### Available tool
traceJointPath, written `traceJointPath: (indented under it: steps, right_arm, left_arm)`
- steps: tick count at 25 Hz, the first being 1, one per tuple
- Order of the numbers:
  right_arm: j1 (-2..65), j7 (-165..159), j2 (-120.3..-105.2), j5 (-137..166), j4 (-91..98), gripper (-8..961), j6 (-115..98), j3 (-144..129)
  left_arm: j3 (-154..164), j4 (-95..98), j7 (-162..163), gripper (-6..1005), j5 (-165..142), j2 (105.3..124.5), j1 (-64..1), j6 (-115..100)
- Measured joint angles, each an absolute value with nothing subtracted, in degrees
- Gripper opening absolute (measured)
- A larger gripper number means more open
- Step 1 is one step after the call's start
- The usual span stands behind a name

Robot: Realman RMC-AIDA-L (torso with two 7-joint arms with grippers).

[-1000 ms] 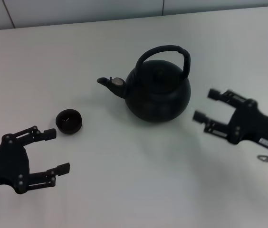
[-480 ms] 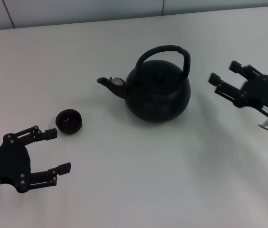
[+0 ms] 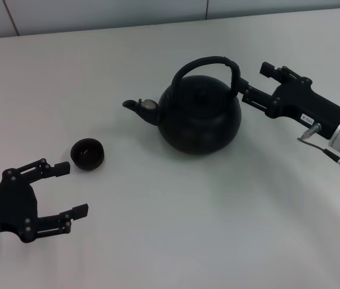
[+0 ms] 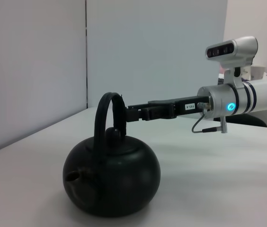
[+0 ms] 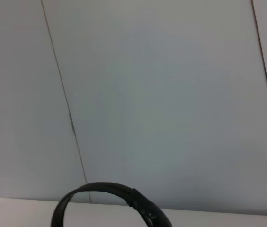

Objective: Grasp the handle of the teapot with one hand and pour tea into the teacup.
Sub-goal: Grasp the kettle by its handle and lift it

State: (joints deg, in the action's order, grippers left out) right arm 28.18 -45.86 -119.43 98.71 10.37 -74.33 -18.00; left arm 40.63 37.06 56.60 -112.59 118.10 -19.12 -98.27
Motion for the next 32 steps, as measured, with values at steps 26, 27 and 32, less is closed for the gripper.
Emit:
traceJointPath:
  steps: [26,27,32]
  right_arm:
    - [33.91,-45.70,-119.38,95.51,9.12,784,-63.55,-17.05]
    - [33.91,-45.70,-119.38,95.23,9.12,784,-63.46,-17.05]
    - [34.26,-45.70,-119.35,95.07,9.20,784,-63.45,-17.53]
  left_arm:
    - [41.05,36.91,56.51,840,-112.51,118.33,-19.69,-94.68]
    - [41.05,36.91,56.51,840,-112.51,118.33,-19.69,-94.61]
    - [41.05,36.91,56.51,840,-112.32,118.31,-19.72,-94.07]
